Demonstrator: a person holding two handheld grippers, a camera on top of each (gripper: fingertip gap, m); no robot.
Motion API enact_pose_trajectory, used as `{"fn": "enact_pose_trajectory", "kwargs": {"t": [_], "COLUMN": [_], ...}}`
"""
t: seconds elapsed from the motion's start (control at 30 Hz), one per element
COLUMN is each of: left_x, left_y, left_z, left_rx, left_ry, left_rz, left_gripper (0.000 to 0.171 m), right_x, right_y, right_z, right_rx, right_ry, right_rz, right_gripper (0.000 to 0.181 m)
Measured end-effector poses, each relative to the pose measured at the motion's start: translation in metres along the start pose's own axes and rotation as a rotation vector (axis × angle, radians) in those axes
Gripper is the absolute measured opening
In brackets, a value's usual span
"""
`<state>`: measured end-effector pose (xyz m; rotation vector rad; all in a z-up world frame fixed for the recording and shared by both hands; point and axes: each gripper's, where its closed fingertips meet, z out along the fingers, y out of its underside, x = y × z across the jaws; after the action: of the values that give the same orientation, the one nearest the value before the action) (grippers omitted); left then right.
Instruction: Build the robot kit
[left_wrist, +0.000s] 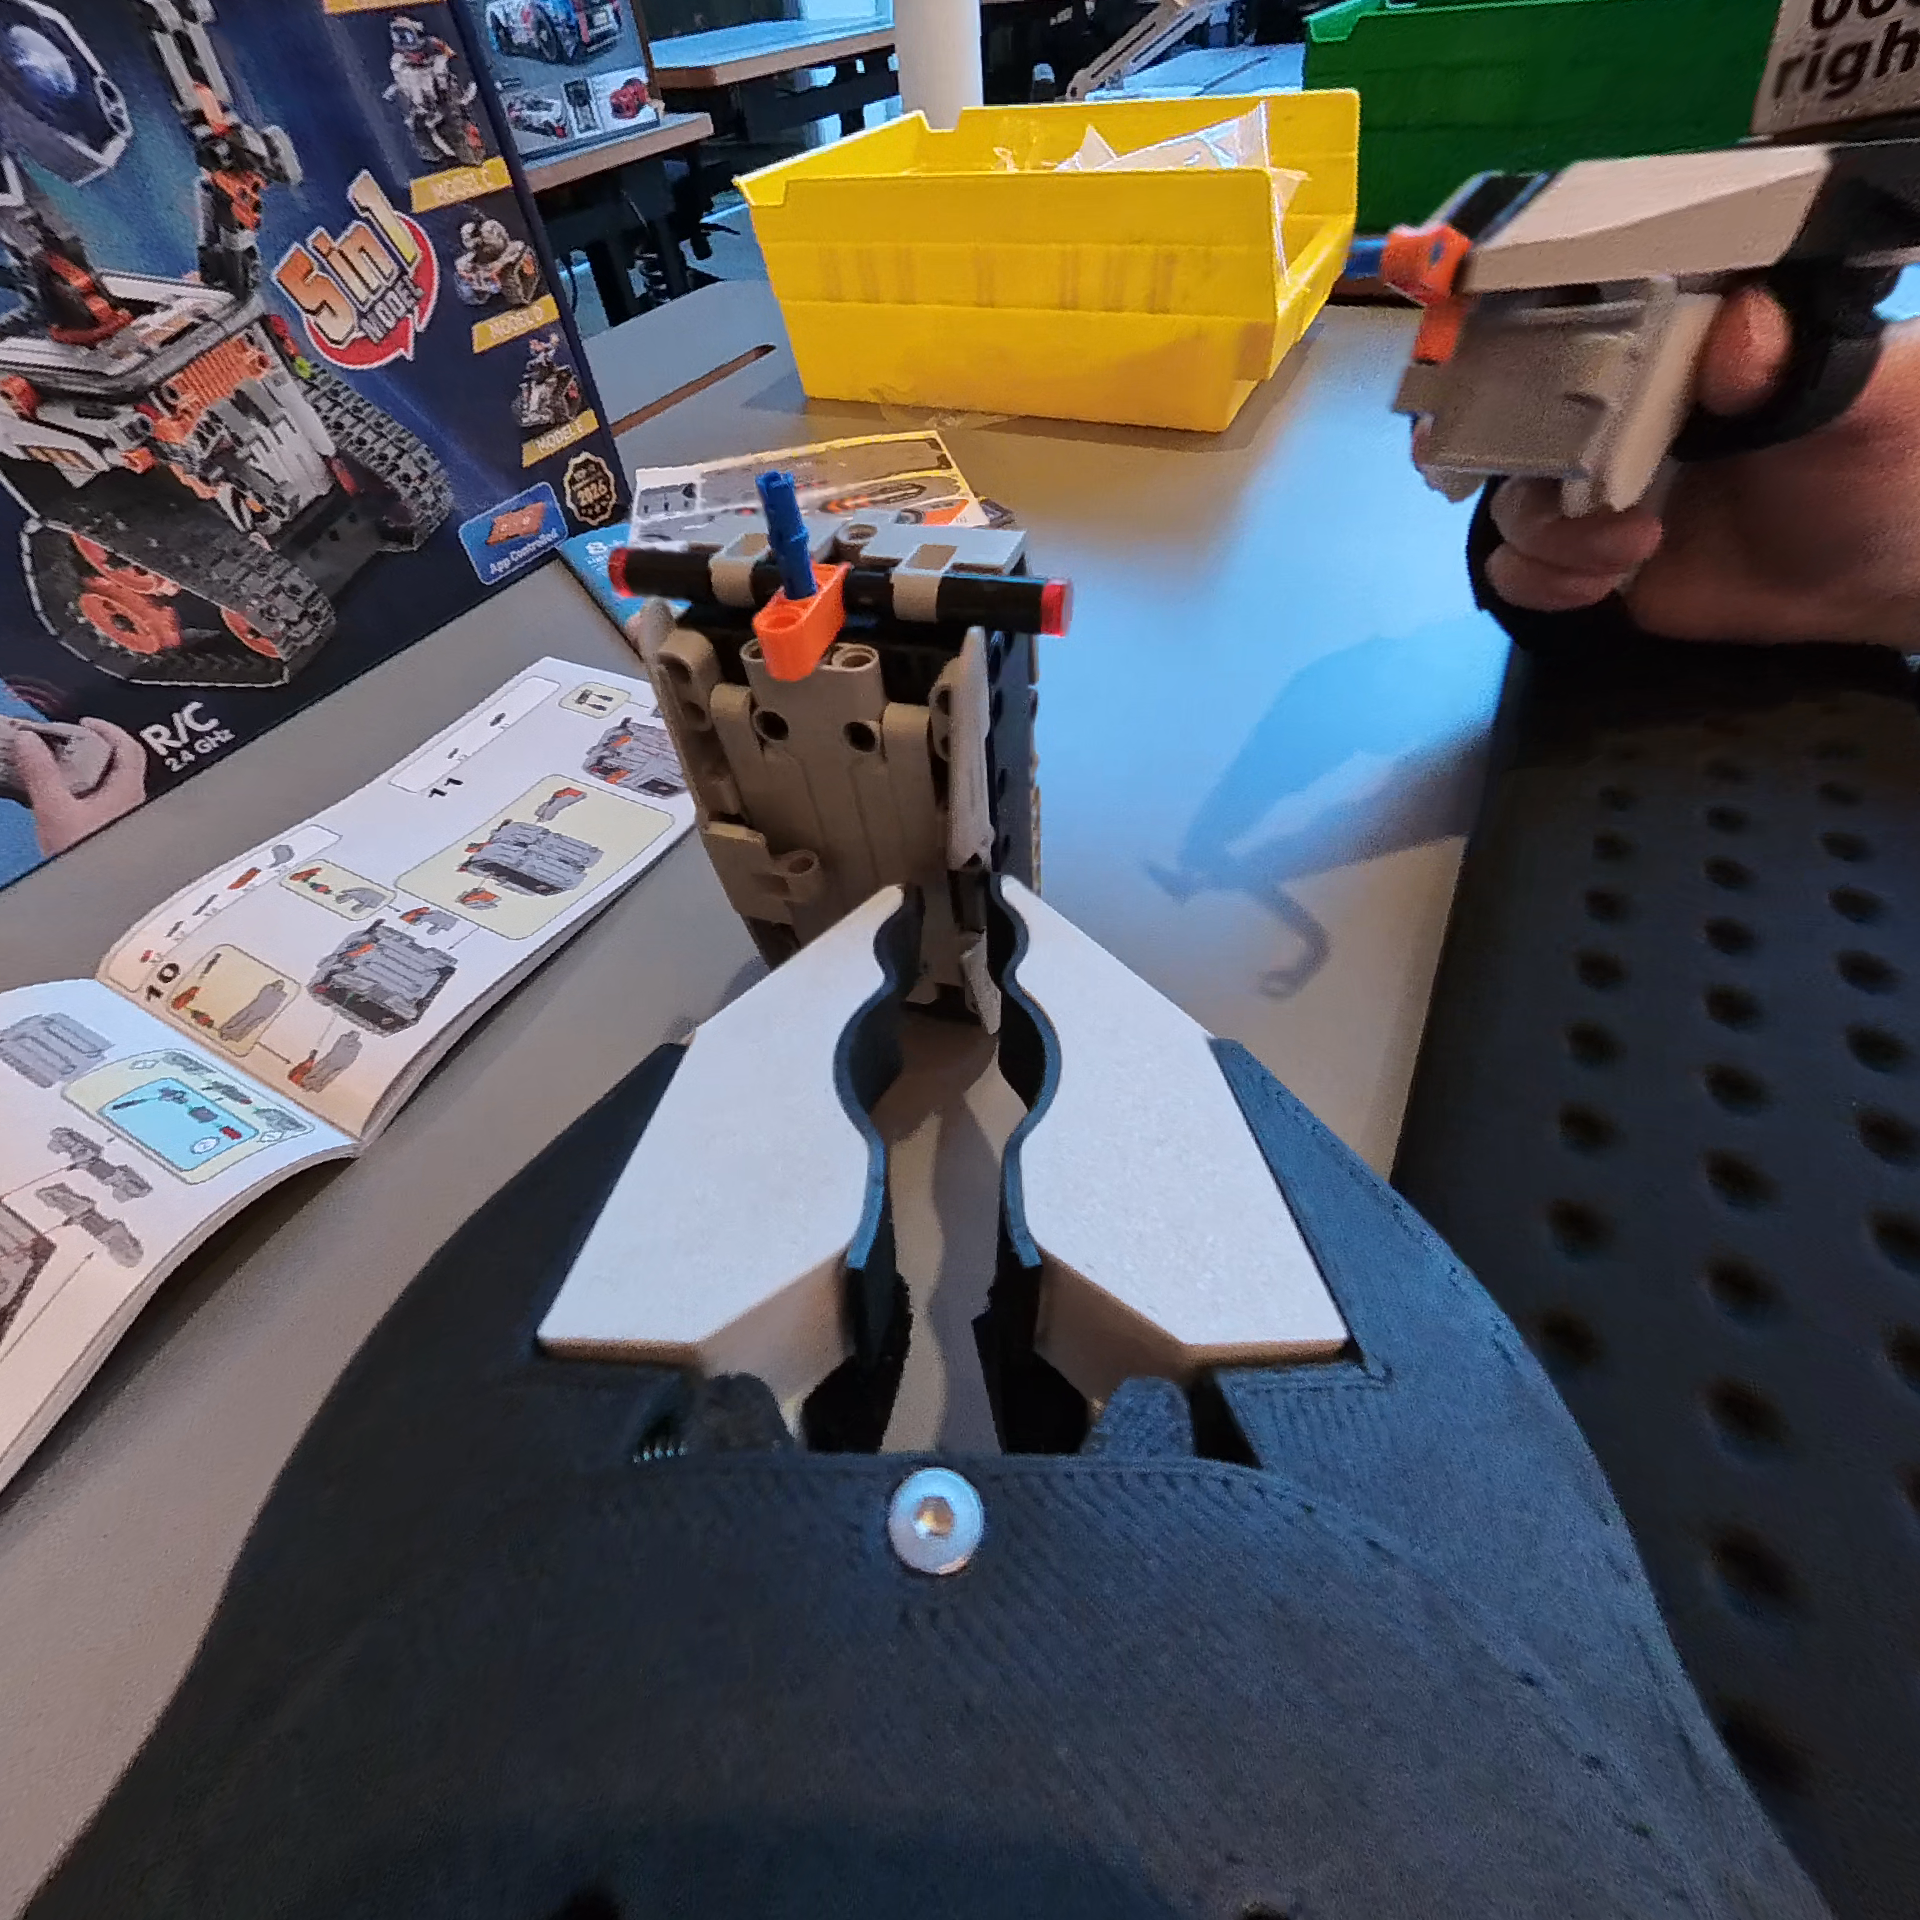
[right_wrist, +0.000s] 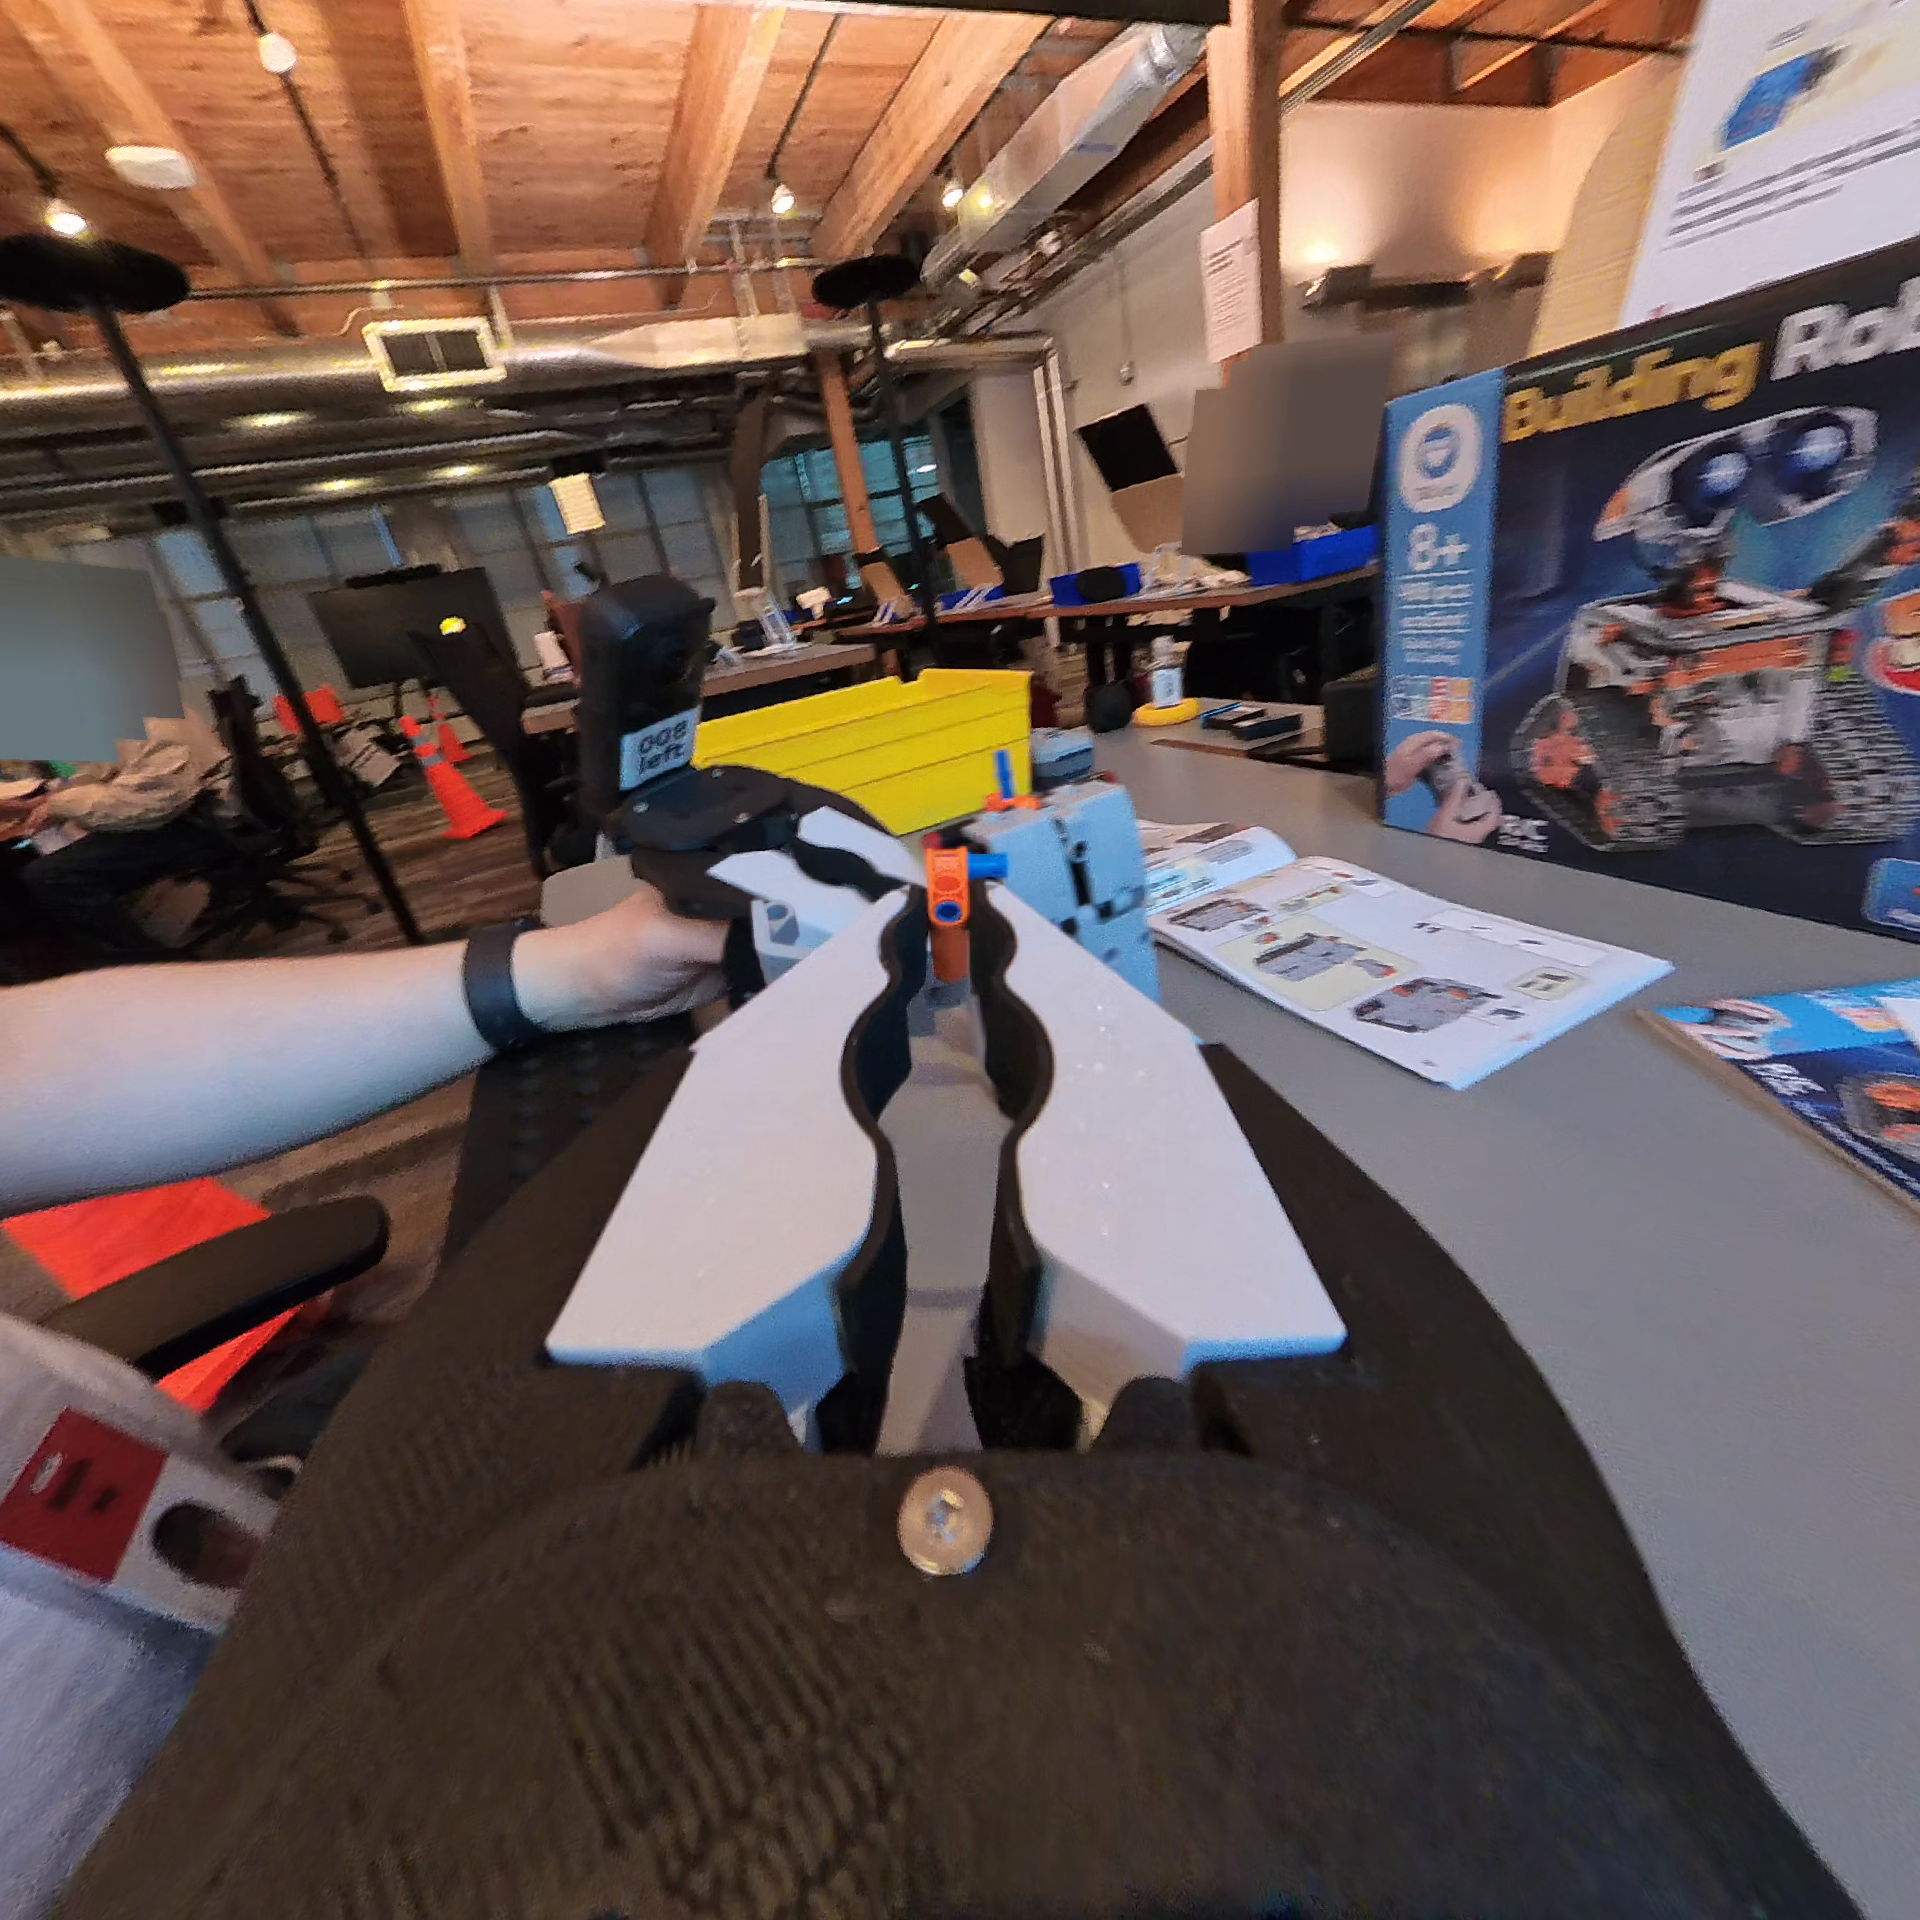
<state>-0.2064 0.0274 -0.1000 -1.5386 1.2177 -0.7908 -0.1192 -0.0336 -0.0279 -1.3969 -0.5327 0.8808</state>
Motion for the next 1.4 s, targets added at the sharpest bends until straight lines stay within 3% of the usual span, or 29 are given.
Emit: {"fn": "enact_pose_trajectory", "kwargs": {"t": [0.2, 0.3, 0.4, 0.5, 0.6, 1.0, 1.23, 1.4], "left_x": [0.006, 0.008, 0.017, 0.013, 0.016, 0.019, 0.015, 0.013], "left_y": [-0.013, -0.043, -0.055, -0.051, -0.047, -0.05, -0.034, -0.035], "left_z": [-0.011, -0.039, -0.06, -0.057, -0.052, -0.055, -0.043, -0.045], "left_rx": [0.073, 0.233, 0.336, 0.301, 0.275, 0.302, 0.2, 0.211], "left_ry": [0.02, -0.052, -0.082, -0.091, -0.05, -0.042, -0.032, -0.036], "left_rz": [-0.02, 0.071, 0.145, 0.112, 0.096, 0.111, 0.065, 0.054], "left_gripper": [0.022, 0.016, 0.005, 0.008, 0.008, 0.011, 0.018, 0.016], "right_x": [-0.019, -0.033, -0.049, -0.035, -0.031, -0.039, -0.044, -0.048], "right_y": [0.006, 0.006, 0.008, 0.013, 0.018, 0.017, 0.026, 0.027], "right_z": [0.011, 0.016, 0.034, 0.048, 0.055, 0.061, 0.064, 0.065], "right_rx": [-0.026, -0.064, -0.185, -0.33, -0.378, -0.371, -0.382, -0.373], "right_ry": [-0.057, -0.094, -0.045, 0.103, 0.109, 0.08, 0.055, 0.035], "right_rz": [-0.001, -0.009, -0.193, -0.315, -0.302, -0.26, -0.242, -0.25], "right_gripper": [0.007, 0.007, 0.007, 0.007, 0.007, 0.007, 0.007, 0.007]}}
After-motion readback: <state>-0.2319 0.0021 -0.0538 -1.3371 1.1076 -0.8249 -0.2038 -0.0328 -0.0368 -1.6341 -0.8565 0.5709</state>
